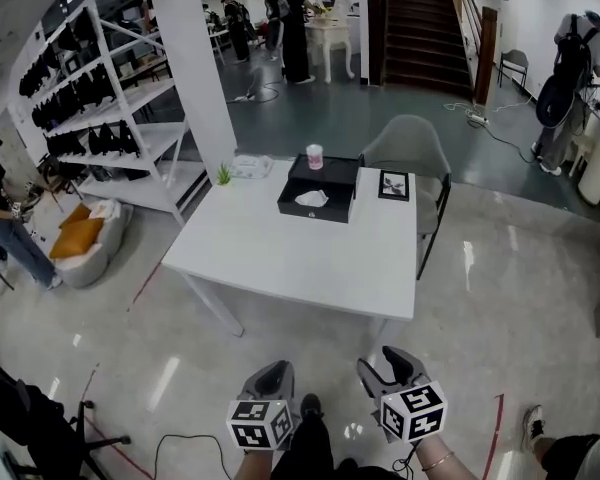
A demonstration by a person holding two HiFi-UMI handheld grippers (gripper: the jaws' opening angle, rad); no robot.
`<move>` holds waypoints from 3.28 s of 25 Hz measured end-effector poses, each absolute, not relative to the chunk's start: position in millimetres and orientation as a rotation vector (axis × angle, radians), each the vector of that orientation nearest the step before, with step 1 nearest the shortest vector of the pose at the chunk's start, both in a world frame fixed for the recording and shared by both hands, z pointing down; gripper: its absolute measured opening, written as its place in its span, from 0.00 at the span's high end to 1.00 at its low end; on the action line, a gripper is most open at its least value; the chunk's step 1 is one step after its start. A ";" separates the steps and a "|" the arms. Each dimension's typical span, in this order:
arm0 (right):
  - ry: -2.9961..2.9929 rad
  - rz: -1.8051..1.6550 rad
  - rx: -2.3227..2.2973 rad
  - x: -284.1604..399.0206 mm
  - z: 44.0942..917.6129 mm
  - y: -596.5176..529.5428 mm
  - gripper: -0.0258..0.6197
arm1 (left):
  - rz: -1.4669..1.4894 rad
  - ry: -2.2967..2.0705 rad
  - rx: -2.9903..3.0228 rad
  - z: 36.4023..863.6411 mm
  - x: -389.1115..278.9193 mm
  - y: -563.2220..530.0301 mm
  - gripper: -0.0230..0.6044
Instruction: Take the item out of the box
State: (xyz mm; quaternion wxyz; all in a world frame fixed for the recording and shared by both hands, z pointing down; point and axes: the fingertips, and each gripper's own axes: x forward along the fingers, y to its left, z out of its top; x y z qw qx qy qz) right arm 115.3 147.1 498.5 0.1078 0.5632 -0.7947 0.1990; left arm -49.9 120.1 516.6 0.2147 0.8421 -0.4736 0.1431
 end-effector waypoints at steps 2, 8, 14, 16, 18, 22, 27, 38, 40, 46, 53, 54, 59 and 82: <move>-2.330 0.592 1.671 113.7 498.8 122.5 0.63 | 0.394 -1.306 2.339 516.2 -52.6 94.1 0.92; -2.307 0.598 1.697 102.0 495.8 52.6 0.63 | 0.396 -1.278 2.353 512.5 -62.7 18.3 0.92; -2.274 0.591 1.740 94.9 488.6 -2.9 0.63 | 0.392 -1.244 2.367 508.9 -70.9 -41.1 0.92; -2.263 0.589 1.755 92.8 487.1 -19.4 0.63 | 0.392 -1.230 2.370 509.7 -73.7 -58.5 0.92; -2.253 0.587 1.768 90.2 487.0 -34.1 0.63 | 0.391 -1.218 2.374 511.8 -77.0 -74.0 0.92; -2.240 0.589 1.795 88.9 487.6 -54.6 0.63 | 0.392 -1.205 2.378 514.8 -81.0 -95.2 0.92; -2.236 0.584 1.807 84.1 482.4 -74.5 0.63 | 0.395 -1.198 2.367 516.1 -90.5 -110.6 0.92; -2.267 0.516 1.805 87.9 468.8 -129.8 0.63 | 0.389 -1.221 2.350 519.2 -94.3 -145.6 0.92; -2.275 0.503 1.799 89.1 467.0 -142.7 0.63 | 0.389 -1.232 2.345 519.2 -94.6 -154.1 0.92; -2.301 0.491 1.785 95.5 466.3 -189.3 0.63 | 0.378 -1.273 2.326 520.6 -93.9 -184.9 0.92; -2.323 0.457 1.732 99.2 461.7 -247.8 0.63 | 0.371 -1.310 2.294 520.0 -91.9 -221.1 0.92; -2.325 0.453 1.723 99.5 462.0 -256.4 0.63 | 0.369 -1.317 2.289 520.4 -91.9 -226.4 0.92; -2.331 0.435 1.671 97.5 465.6 -296.4 0.63 | 0.359 -1.348 2.264 522.1 -93.7 -249.7 0.92; -2.276 0.488 1.510 95.6 508.7 -401.3 0.59 | 0.382 -1.431 2.142 538.3 -107.6 -292.2 0.92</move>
